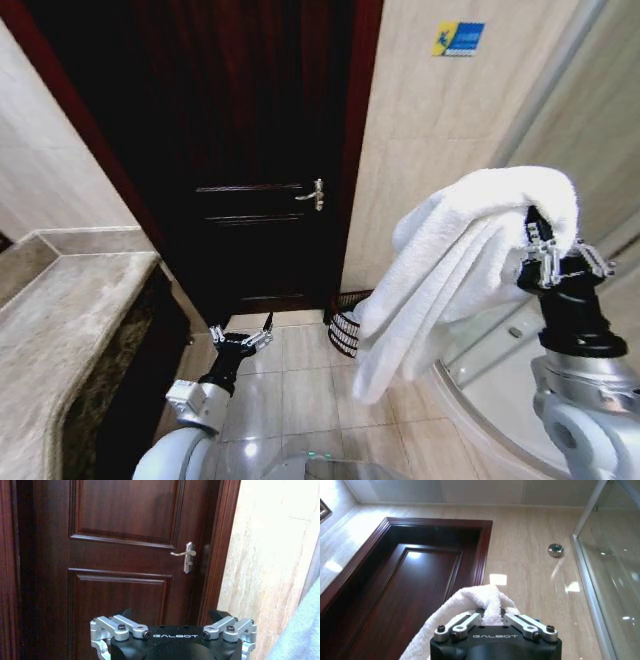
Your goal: Discard the used towel into the hamper.
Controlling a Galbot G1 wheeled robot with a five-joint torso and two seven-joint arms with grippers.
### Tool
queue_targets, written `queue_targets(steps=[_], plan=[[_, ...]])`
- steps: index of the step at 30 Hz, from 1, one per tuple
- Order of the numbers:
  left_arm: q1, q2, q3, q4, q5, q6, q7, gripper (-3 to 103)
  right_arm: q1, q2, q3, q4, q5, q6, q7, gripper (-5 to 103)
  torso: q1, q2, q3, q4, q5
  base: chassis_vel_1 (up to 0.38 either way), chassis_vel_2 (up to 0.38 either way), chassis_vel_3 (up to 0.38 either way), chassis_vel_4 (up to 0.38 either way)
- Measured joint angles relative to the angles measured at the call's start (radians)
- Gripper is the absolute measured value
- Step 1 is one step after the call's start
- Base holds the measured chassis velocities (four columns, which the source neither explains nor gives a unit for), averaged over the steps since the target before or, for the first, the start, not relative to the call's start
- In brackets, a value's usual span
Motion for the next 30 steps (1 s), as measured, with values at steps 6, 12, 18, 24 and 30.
queue_targets(steps=[6,12,18,24,30], plan=[[0.000,0.000,0.000,0.000,0.000,0.000,0.000,100,-0.001,0.002,-0.001,0.000,-0.001,0.012,0.001,8,0.000,0.000,0.000,-0.0001,0.0001,0.000,0.000,0.000,0.000],[0.000,0.000,0.000,0.000,0.000,0.000,0.000,100,-0.001,0.003,0.000,0.000,-0.009,0.003,0.006,8,0.000,0.000,0.000,-0.0001,0.0000,0.000,0.000,0.000,0.000],[0.000,0.000,0.000,0.000,0.000,0.000,0.000,100,-0.005,0.011,-0.002,0.000,-0.023,-0.003,0.005,8,0.000,0.000,0.000,-0.0001,0.0001,0.000,0.000,0.000,0.000],[0.000,0.000,0.000,0.000,0.000,0.000,0.000,100,-0.005,0.009,0.000,0.000,-0.024,-0.005,0.005,8,0.000,0.000,0.000,-0.0001,0.0000,0.000,0.000,0.000,0.000],[0.000,0.000,0.000,0.000,0.000,0.000,0.000,100,-0.005,0.010,0.000,0.000,-0.025,-0.005,0.004,8,0.000,0.000,0.000,-0.0001,0.0001,0.000,0.000,0.000,0.000]])
